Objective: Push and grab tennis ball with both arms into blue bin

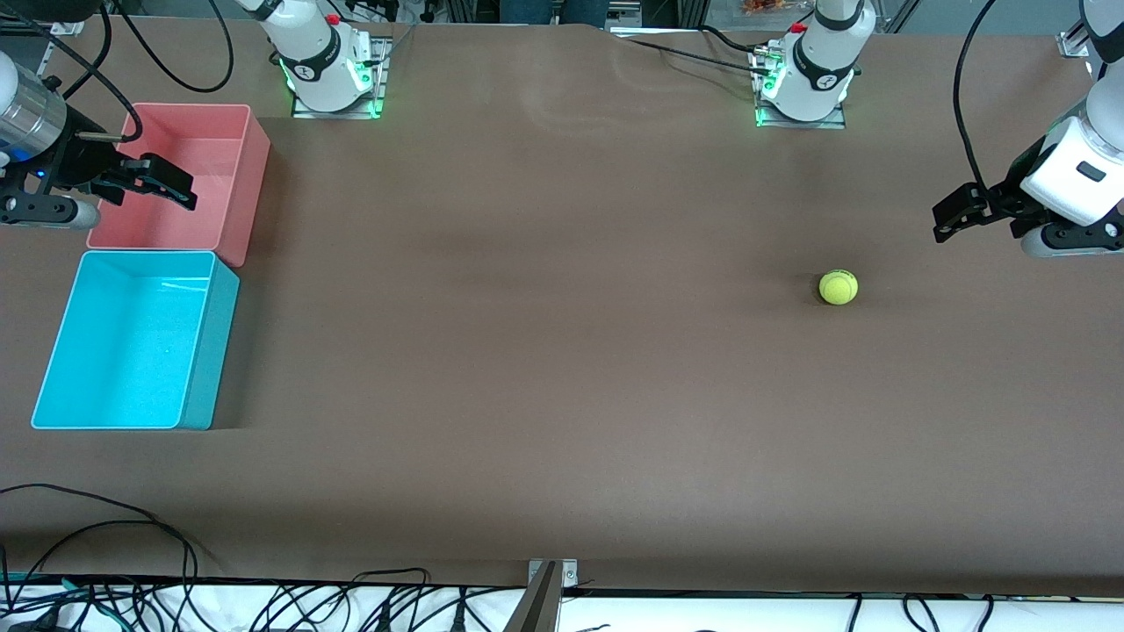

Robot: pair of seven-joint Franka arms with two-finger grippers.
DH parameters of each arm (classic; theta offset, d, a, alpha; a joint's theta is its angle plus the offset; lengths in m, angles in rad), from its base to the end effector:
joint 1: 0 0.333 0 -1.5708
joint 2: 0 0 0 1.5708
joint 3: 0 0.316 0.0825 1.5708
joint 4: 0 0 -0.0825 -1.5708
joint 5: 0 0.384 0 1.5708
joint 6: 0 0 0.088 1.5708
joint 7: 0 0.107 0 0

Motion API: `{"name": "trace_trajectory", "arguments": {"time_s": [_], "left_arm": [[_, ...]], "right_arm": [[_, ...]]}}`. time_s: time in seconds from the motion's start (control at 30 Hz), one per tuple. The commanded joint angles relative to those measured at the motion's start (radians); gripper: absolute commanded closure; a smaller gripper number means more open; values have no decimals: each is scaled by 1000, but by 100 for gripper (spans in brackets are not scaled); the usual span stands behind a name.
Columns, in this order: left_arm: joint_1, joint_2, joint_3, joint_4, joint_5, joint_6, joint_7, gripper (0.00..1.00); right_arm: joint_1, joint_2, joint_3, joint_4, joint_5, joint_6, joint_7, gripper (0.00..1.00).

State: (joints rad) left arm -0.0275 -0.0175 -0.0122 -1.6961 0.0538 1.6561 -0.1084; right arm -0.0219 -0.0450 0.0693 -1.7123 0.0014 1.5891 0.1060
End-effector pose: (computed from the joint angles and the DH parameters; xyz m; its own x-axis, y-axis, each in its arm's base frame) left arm 0.5530 -0.0167 0.5823 0.9978 0.0639 -0.0167 0.0629 -0.9965 -0.0558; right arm 0.5371 0.0264 0.5839 0.9952 -0.0590 -0.0776 -0.0584 -0.9982 0.0100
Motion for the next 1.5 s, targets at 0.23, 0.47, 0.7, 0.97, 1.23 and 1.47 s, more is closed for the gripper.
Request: {"name": "trace_trajectory", "arguments": {"time_s": [0.23, 0.47, 0.7, 0.97, 1.23, 1.47], "left_arm": [[8, 21, -2, 29, -22, -6, 6, 0], [12, 44, -2, 41, -25, -6, 3, 0], [14, 65, -2, 39, -25, -7, -71, 20], [9, 68, -2, 39, -25, -9, -92, 100], [11, 71, -2, 39, -28, -19, -138, 100], [11, 93, -2, 39, -28, -19, -365, 100]], "right_arm": [[0, 11, 3, 28, -4, -15, -5, 0], [0, 11, 3, 28, -3, -17, -5, 0], [0, 11, 3, 28, -3, -17, -5, 0], [0, 11, 3, 28, -3, -17, -5, 0], [0, 11, 3, 28, -3, -17, -5, 0], [0, 11, 3, 28, -3, -17, -3, 0]]}}
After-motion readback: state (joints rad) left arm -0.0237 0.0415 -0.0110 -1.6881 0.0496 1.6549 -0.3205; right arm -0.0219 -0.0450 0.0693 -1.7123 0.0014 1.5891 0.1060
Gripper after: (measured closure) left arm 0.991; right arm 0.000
